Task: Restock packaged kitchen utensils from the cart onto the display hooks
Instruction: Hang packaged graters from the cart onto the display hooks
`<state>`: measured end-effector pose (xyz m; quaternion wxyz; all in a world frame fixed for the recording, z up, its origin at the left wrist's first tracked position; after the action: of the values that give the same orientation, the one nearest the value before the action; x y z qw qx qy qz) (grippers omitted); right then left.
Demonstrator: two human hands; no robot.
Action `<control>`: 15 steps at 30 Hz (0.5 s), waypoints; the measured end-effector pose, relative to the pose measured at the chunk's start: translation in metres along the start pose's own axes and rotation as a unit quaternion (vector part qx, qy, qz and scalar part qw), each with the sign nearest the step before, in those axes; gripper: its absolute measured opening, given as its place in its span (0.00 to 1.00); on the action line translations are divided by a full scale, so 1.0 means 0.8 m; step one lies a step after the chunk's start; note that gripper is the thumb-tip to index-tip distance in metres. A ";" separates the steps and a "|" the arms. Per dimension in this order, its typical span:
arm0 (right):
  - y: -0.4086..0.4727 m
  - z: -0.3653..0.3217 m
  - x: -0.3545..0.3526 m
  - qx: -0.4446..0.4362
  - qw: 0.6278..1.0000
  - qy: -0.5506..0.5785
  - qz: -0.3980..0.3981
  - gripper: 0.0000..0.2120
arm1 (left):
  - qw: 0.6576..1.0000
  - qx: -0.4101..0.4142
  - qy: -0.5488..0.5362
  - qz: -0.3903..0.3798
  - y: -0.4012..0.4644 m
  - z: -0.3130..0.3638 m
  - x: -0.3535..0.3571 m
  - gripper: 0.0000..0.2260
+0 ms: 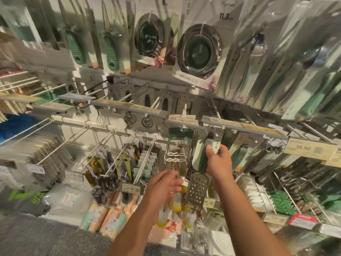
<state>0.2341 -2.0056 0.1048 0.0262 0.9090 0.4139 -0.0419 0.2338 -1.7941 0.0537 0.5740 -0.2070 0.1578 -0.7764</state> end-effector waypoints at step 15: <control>0.016 0.012 0.000 -0.011 0.999 -0.052 -0.003 0.13 | 1.000 -0.007 -0.026 0.001 -0.001 0.001 0.005 0.09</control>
<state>0.2431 -2.0151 0.0953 0.0578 0.9039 0.4153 -0.0850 0.2324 -1.7980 0.0558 0.5771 -0.2310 0.1482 -0.7692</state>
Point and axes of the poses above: each hand's wrist, its own y-axis towards the middle knuckle, its own x-axis out of the palm, z = x × y, the point moved 8 cm from there along y, towards the middle knuckle, and after that the axes turned 8 degrees about -x, right-handed, at the moved point
